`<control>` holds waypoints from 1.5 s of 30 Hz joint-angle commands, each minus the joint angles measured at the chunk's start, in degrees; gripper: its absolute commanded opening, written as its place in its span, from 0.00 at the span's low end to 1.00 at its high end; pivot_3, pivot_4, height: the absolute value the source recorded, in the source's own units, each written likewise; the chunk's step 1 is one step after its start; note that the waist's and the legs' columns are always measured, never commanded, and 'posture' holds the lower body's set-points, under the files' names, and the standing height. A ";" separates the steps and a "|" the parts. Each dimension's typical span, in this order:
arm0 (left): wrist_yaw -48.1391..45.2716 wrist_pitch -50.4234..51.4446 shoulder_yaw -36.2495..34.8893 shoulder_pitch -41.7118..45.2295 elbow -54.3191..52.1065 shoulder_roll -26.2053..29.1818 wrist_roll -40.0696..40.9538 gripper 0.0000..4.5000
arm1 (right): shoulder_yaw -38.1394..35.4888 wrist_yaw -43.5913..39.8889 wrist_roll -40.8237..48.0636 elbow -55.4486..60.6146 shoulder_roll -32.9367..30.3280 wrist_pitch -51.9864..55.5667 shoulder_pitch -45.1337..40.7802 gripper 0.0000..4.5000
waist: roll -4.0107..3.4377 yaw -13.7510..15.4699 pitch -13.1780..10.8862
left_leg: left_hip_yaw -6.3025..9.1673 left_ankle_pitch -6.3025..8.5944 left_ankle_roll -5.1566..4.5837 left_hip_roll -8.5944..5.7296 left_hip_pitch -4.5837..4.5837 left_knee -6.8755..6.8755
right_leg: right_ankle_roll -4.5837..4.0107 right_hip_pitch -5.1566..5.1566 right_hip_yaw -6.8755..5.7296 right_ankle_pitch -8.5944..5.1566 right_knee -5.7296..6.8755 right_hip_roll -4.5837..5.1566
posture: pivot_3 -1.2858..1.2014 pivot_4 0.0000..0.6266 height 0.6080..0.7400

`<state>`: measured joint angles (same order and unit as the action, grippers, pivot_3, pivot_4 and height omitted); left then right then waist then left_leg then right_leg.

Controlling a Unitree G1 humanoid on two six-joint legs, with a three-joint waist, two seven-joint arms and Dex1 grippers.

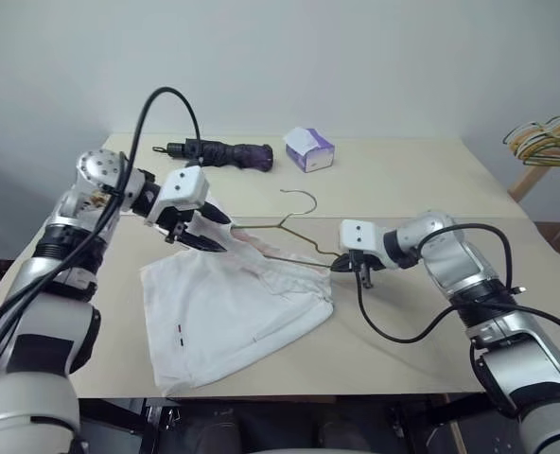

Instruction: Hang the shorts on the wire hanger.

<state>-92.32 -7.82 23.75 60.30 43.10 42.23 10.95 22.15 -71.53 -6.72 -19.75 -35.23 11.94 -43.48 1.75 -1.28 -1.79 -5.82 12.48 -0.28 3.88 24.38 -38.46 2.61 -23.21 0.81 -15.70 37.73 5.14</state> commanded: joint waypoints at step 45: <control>11.95 -15.08 -10.24 13.95 20.51 -4.03 -15.65 0.00 | -19.14 22.41 17.79 26.39 8.99 38.89 13.91 0.99 | 0.02 -2.65 0.01 | 0.06 0.10 -0.16 0.00 0.23 -0.36 | 0.08 -0.11 -0.02 -0.06 0.23 0.03 | 0.49 0.00 1.00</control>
<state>-80.65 -22.40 15.20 71.36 64.01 37.43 -4.67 4.86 -51.79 9.77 6.40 -27.48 51.03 -28.69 1.76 -3.93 -1.79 -5.75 12.58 -0.44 3.88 24.62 -38.83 2.69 -23.33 0.78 -15.76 37.97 5.17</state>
